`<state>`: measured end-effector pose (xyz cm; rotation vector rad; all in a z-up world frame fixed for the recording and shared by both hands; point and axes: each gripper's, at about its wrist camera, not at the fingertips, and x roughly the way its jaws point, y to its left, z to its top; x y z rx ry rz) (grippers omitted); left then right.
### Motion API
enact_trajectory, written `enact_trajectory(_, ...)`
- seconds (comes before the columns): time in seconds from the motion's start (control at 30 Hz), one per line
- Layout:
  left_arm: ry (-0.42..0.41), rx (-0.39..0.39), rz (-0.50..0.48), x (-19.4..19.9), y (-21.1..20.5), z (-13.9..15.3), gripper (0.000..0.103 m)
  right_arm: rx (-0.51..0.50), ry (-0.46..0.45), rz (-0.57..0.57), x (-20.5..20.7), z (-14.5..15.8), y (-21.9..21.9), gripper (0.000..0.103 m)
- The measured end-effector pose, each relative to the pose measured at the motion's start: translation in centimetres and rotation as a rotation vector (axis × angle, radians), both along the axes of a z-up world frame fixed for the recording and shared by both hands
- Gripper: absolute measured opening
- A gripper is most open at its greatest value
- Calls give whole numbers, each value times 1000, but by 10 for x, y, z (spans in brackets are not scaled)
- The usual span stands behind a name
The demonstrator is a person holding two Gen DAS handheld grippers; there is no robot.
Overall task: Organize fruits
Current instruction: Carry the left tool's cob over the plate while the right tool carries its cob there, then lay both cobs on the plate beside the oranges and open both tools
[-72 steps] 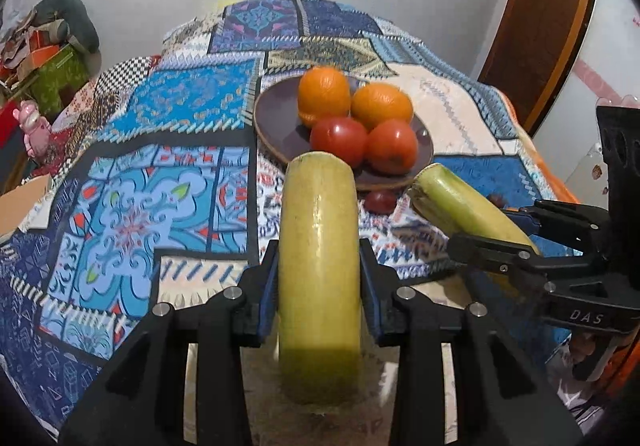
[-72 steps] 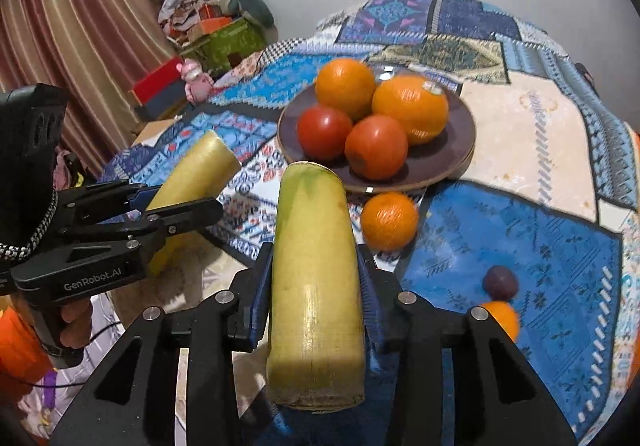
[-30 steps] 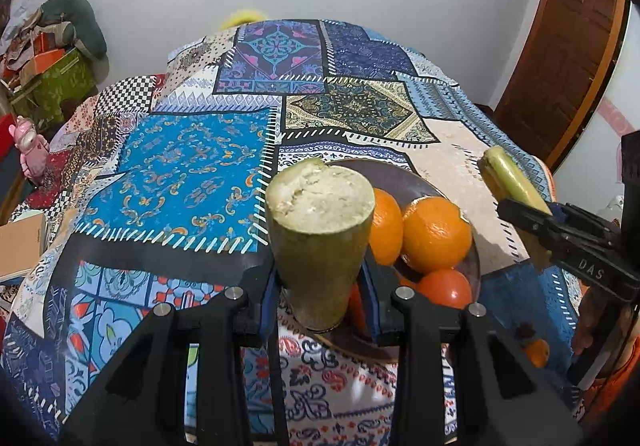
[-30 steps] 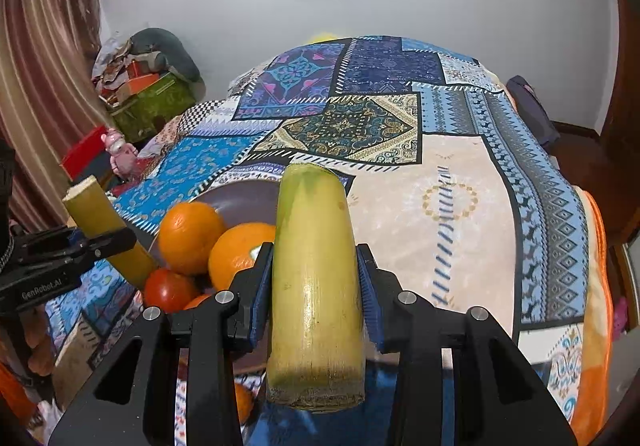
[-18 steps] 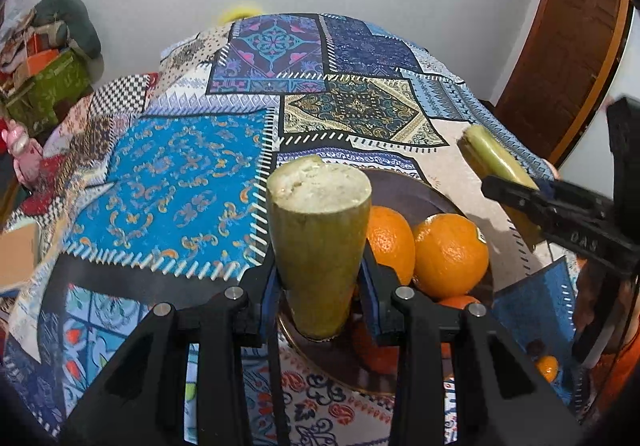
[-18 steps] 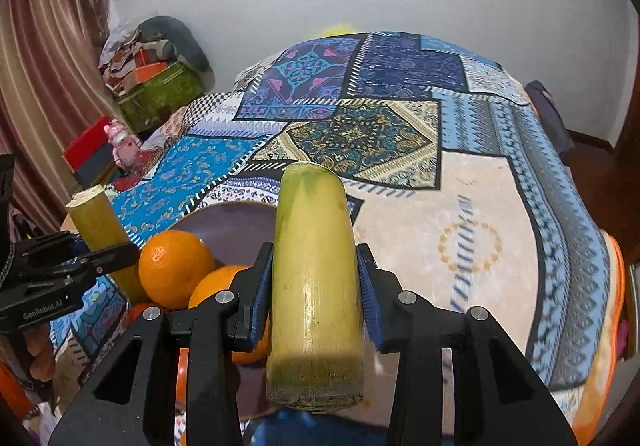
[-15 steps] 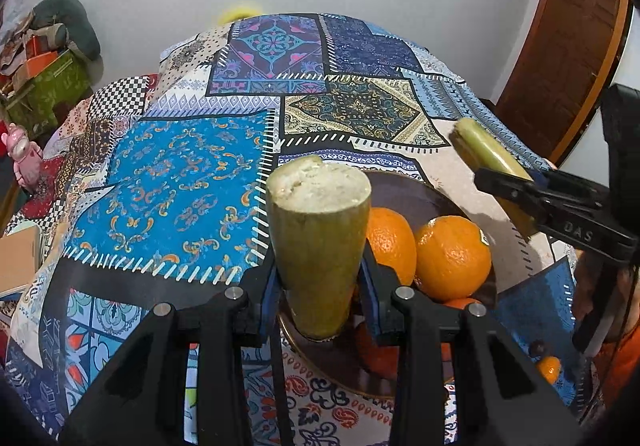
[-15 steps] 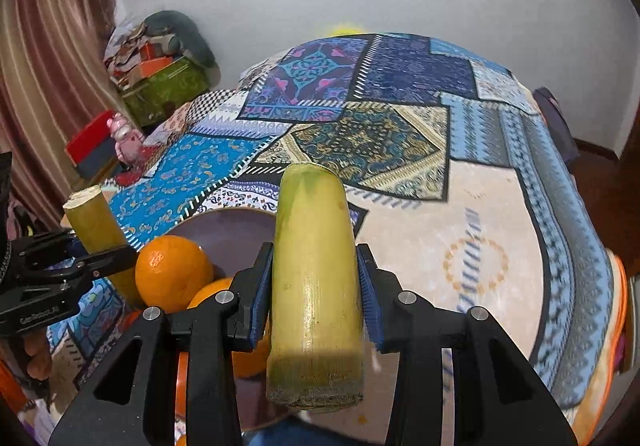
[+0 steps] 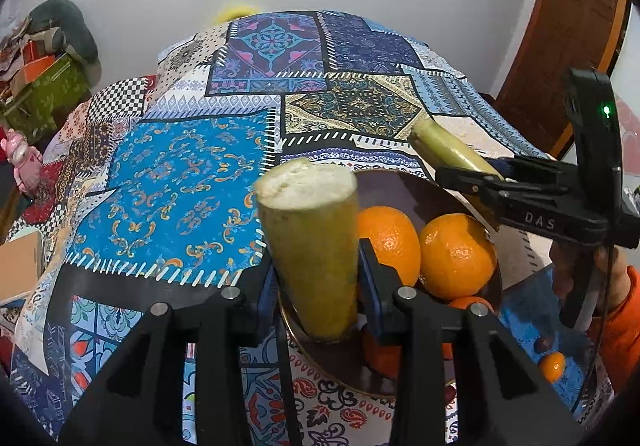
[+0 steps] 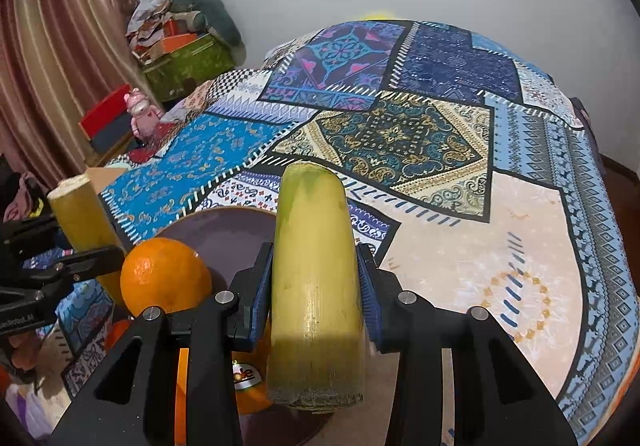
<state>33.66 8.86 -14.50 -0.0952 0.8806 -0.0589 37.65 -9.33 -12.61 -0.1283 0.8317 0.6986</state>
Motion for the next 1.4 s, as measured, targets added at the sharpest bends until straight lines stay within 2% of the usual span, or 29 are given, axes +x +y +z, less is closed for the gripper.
enact_trajectory(0.5, 35, -19, 4, 6, 1, -13, 42, -28, 29, 55, 0, -11, 3, 37)
enact_trajectory(0.6, 31, -9, 0, 4, -1, -13, 42, -26, 22, 48, -3, -10, 1, 42)
enact_trajectory(0.7, 28, 1, -2, 3, -4, -12, 42, -18, 19, 61, -8, -5, 1, 43)
enact_trajectory(0.83, 22, 8, -3, 0, -7, -10, 43, -33, -22, 69, -20, 4, 5, 47)
enact_trajectory(1.0, -5, 22, -1, -9, -11, -1, 48, -45, -65, 41, -38, 17, 2, 51)
enact_trajectory(1.2, -51, 16, -7, -31, -18, 20, 57, -44, -107, -39, -62, 35, -13, 59)
enact_trajectory(1.33, -95, 14, -27, -54, -27, 35, 59, -42, -117, -103, -79, 42, -29, 69)
enact_trajectory(1.4, -113, 16, -34, -65, -32, 40, 61, -40, -125, -134, -90, 44, -38, 71)
